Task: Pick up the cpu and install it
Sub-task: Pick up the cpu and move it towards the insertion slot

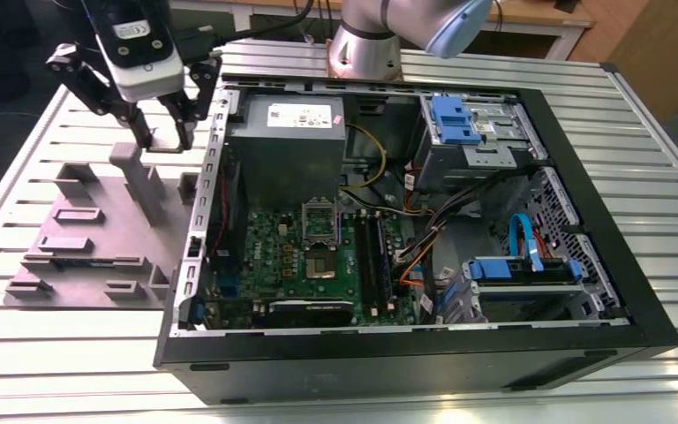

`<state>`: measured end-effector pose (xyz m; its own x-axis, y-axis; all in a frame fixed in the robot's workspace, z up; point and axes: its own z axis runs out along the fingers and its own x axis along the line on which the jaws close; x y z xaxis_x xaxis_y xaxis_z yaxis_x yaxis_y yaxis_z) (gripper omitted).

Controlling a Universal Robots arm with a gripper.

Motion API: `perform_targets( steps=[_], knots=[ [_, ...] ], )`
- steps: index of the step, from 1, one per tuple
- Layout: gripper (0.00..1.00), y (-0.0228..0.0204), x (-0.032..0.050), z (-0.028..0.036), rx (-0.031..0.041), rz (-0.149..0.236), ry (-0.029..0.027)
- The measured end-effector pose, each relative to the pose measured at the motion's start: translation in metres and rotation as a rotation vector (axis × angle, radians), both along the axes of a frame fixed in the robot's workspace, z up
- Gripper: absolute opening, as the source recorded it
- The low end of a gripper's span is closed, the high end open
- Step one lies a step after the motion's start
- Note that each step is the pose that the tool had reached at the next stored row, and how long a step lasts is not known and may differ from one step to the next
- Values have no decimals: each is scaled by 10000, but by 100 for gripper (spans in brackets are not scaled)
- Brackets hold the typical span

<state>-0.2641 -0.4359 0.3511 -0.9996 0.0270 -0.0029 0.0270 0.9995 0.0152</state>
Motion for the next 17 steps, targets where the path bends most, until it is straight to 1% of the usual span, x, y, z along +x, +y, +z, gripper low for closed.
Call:
perform_targets(
  steps=[17],
  knots=[
    [47, 0, 357, -1, 1, -157, -1]
  ],
)
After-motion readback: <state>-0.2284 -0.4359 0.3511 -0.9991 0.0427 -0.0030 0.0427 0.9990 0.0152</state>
